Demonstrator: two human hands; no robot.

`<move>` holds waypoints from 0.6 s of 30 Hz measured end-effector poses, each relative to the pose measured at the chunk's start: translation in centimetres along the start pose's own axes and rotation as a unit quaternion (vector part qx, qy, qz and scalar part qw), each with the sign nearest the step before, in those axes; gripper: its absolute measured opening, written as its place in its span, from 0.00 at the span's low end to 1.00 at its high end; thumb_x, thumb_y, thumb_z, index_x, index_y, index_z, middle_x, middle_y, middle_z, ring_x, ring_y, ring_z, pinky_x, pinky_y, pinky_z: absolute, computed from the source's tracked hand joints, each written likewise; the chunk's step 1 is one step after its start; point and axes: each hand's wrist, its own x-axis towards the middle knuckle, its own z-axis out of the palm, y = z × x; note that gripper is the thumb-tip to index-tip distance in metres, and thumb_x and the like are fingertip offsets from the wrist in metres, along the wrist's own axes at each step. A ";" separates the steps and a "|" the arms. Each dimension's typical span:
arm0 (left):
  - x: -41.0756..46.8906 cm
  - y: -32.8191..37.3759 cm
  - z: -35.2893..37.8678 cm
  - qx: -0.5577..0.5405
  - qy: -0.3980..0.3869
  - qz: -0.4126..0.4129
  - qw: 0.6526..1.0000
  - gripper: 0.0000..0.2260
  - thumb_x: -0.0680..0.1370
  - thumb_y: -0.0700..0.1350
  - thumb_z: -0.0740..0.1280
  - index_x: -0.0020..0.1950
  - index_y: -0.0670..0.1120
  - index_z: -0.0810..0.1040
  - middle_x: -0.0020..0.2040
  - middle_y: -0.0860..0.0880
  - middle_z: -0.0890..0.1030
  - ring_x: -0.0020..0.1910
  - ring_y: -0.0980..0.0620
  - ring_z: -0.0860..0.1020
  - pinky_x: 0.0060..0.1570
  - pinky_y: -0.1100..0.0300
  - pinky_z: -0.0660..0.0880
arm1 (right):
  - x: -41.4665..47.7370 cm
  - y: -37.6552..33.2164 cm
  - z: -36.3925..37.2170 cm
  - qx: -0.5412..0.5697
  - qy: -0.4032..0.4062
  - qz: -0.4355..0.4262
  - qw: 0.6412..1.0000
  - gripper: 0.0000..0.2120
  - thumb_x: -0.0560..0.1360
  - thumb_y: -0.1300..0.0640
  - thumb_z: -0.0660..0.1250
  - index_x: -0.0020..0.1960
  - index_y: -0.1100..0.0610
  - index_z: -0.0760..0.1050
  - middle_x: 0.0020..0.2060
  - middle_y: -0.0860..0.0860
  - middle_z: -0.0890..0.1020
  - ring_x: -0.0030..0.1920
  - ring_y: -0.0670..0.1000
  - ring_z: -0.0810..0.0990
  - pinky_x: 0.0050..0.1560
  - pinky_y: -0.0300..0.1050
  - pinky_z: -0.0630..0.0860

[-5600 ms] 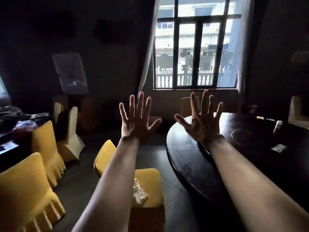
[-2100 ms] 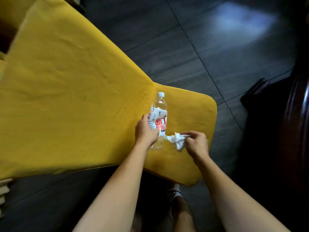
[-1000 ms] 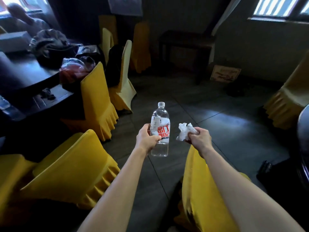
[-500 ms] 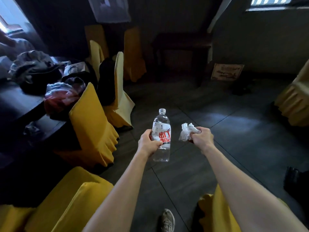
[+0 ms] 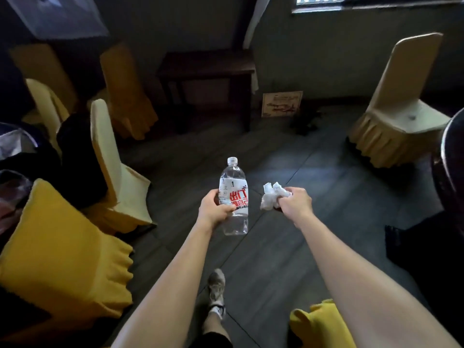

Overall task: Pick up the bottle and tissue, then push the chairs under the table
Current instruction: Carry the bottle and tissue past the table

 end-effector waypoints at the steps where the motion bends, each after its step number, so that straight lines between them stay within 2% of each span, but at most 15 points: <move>1: 2.0 0.6 0.2 -0.005 -0.015 0.003 1.000 0.21 0.70 0.32 0.76 0.58 0.46 0.75 0.54 0.44 0.84 0.54 0.45 0.83 0.58 0.43 0.80 | 1.4 -0.3 0.0 0.002 0.006 0.011 1.000 0.10 0.68 0.65 0.67 0.41 0.52 0.81 0.39 0.53 0.83 0.46 0.57 0.80 0.41 0.42 0.72; 8: 15.5 6.1 3.1 -0.033 -0.116 -0.003 0.993 0.26 0.69 0.30 0.77 0.64 0.41 0.75 0.53 0.44 0.84 0.52 0.45 0.84 0.57 0.44 0.80 | 11.1 -4.0 -1.2 0.033 0.093 0.083 0.992 0.08 0.68 0.63 0.68 0.42 0.53 0.82 0.40 0.53 0.83 0.46 0.58 0.80 0.43 0.44 0.73; 11: 20.0 8.9 5.0 -0.036 -0.173 -0.003 0.984 0.25 0.69 0.30 0.76 0.64 0.41 0.75 0.51 0.46 0.84 0.49 0.48 0.84 0.49 0.49 0.82 | 14.6 -5.0 -2.4 0.044 0.127 0.108 0.985 0.06 0.68 0.63 0.68 0.42 0.57 0.83 0.37 0.53 0.82 0.45 0.59 0.80 0.44 0.47 0.76; 14: 23.8 11.7 7.6 -0.047 -0.215 -0.015 0.975 0.24 0.70 0.29 0.75 0.62 0.43 0.76 0.51 0.46 0.84 0.47 0.47 0.84 0.42 0.51 0.82 | 17.9 -5.4 -3.9 0.054 0.163 0.131 0.976 0.08 0.67 0.63 0.69 0.45 0.60 0.83 0.40 0.58 0.85 0.46 0.61 0.82 0.49 0.51 0.80; 16: 26.0 13.2 9.7 -0.050 -0.237 -0.029 0.970 0.23 0.70 0.29 0.75 0.61 0.44 0.76 0.51 0.46 0.85 0.46 0.46 0.84 0.41 0.50 0.82 | 19.9 -5.2 -4.9 0.069 0.188 0.147 0.969 0.09 0.66 0.63 0.69 0.45 0.62 0.83 0.42 0.61 0.85 0.41 0.59 0.81 0.45 0.48 0.80; 18: 28.3 14.6 12.3 -0.044 -0.262 -0.037 0.963 0.23 0.70 0.29 0.75 0.62 0.44 0.77 0.51 0.46 0.85 0.45 0.46 0.84 0.40 0.51 0.81 | 21.8 -5.0 -6.0 0.088 0.215 0.160 0.959 0.12 0.63 0.61 0.68 0.45 0.64 0.81 0.40 0.62 0.83 0.37 0.53 0.75 0.41 0.47 0.78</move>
